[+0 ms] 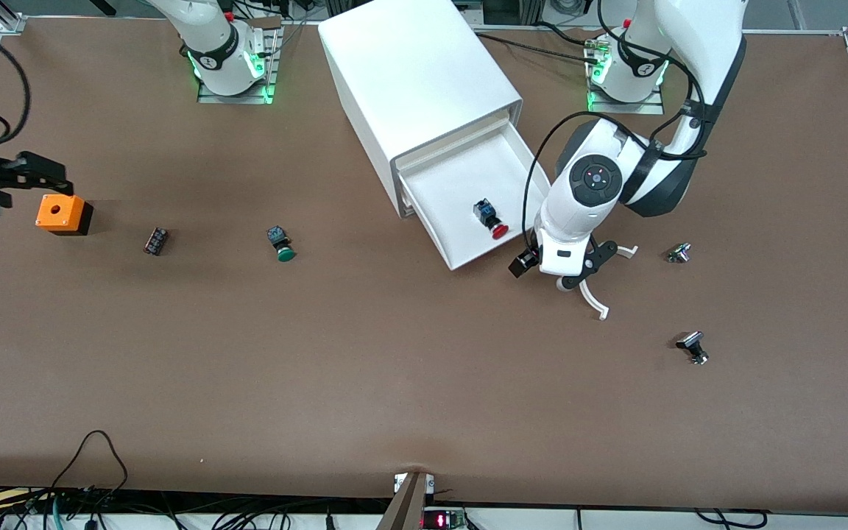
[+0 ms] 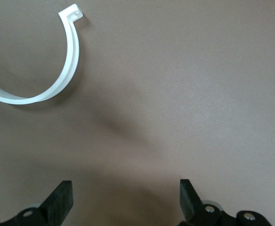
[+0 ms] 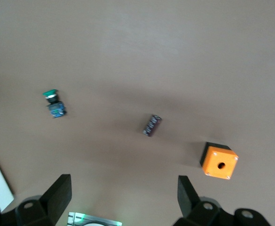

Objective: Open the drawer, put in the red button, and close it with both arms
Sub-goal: 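Push the drawer shut with the left gripper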

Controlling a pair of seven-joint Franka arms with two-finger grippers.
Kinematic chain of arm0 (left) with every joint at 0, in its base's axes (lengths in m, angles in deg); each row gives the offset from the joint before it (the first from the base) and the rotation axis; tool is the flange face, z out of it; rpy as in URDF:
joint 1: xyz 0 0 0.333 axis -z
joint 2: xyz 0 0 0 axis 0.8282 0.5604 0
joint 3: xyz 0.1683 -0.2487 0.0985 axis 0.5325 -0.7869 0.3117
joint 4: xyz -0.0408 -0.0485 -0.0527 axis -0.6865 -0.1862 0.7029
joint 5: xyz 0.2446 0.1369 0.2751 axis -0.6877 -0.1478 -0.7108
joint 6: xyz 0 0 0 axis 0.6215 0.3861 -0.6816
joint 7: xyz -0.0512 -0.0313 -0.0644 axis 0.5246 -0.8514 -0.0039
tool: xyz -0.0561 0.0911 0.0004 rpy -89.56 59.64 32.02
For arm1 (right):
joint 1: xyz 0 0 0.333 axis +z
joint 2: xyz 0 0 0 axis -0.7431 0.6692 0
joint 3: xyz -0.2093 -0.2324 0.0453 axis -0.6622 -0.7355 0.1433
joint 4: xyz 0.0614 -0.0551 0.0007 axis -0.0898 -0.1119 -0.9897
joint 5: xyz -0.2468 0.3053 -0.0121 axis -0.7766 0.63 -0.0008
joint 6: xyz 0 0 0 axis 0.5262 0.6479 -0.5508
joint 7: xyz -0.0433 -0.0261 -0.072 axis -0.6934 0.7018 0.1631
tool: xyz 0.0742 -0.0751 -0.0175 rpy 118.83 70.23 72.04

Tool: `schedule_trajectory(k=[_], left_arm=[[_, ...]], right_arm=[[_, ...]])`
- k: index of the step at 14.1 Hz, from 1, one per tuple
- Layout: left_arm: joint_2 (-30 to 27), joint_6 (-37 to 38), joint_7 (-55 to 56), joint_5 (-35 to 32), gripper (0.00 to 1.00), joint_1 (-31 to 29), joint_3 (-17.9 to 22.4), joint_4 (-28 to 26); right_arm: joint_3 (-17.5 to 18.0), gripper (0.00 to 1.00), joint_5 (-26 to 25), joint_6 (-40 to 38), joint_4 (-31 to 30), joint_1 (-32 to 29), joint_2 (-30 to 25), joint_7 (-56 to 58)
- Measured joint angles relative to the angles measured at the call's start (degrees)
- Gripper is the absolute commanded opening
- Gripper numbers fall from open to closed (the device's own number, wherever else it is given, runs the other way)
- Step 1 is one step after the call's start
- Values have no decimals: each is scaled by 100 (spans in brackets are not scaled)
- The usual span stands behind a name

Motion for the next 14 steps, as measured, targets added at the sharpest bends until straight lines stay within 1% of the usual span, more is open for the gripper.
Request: schedule_trajectory(k=[3,6,9,14], left_arm=[[119,-221,123,-34,100,106,6,0],[197,-300,299,-247,100,158,6,1],[201,-301,433,-257,100,243,5,1],[152,-20,626,-282,100,664,-23,-16]], right_arm=[[8,100,-96,-79,-17,-29,0,2],[25,100,-105,-140,-28,-25,0,2],[31,100,-108,-141,-76,-22,27,0],[36,100,-109,-128,-87,-19,52,-186]])
